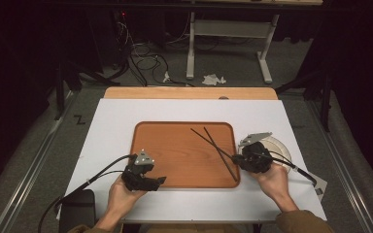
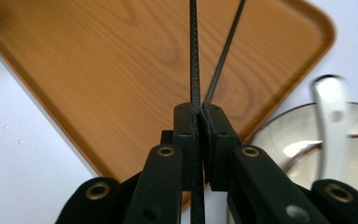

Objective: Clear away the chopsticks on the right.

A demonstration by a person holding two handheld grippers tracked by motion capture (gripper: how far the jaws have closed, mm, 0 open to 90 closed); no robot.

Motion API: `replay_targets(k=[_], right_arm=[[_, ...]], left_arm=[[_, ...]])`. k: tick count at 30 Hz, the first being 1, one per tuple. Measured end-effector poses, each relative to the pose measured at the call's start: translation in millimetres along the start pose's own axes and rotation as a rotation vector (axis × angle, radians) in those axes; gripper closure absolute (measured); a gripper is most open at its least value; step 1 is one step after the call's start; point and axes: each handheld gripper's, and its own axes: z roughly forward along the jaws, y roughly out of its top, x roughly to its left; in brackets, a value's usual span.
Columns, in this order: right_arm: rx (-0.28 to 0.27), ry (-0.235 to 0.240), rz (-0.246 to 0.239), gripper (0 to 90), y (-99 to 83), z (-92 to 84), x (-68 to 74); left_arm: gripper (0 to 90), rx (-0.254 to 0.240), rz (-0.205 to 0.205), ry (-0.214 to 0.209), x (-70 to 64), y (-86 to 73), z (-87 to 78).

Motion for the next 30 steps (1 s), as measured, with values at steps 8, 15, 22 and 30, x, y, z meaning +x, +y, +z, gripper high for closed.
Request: replay_targets(k=[8,15,22,30], right_arm=[[0.082,-0.038,0.018,86.0,3.4,29.1,7.0],[0.132,-0.009,0.019,85.5,1.7,50.1,12.7],[0.161,-0.005,-0.006,85.2,-3.5,60.1,17.4],[0.17,-0.028,-0.037,80.8,-10.7,54.3,23.5]], left_arm=[[33.5,0.0,-0.002,0.0,-0.1,0.0,0.5],[33.5,0.0,-0.001,0.001,-0.6,0.0,0.6],[33.6,-0.009,-0.001,0.001,-1.6,-0.3,-0.6],[33.7,-0.024,0.01,0.008,-1.9,-0.5,-3.5]])
